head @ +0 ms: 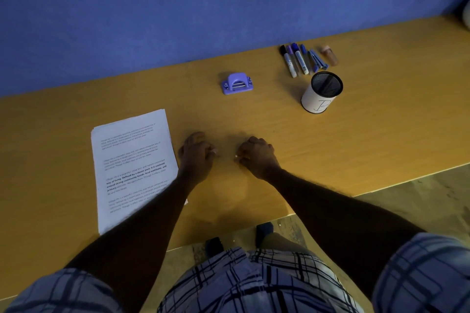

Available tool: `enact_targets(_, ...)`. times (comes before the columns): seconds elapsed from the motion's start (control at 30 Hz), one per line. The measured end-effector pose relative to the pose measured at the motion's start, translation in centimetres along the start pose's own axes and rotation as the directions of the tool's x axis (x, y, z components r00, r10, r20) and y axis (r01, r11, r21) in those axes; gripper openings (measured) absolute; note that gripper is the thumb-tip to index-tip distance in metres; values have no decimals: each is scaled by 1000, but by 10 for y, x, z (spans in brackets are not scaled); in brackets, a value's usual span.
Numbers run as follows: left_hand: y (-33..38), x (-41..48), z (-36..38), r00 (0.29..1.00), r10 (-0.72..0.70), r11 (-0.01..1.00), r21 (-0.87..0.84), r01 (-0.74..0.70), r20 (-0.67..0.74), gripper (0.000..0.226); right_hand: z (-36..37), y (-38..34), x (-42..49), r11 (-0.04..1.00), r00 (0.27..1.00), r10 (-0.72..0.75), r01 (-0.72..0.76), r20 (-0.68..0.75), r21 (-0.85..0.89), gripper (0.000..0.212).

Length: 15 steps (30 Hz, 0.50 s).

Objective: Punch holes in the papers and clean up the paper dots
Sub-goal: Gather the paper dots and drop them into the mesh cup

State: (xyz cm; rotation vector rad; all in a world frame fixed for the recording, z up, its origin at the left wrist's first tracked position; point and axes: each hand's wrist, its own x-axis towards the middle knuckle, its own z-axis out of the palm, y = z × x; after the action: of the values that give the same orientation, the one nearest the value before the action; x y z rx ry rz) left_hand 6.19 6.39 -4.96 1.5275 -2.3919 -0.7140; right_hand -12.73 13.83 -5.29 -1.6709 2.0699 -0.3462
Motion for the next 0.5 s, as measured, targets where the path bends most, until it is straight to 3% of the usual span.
enact_targets(0.17, 0, -3, -5, 1000, 30, 999, 21, -30, 10, 24, 4, -4, 2, 999, 999, 12, -14, -40, -52, 21)
enact_targets(0.5, 5, -3, -9, 998, 39, 998, 56, -42, 46, 21, -4, -19, 11, 970, 994, 31, -5, 105, -242, 28)
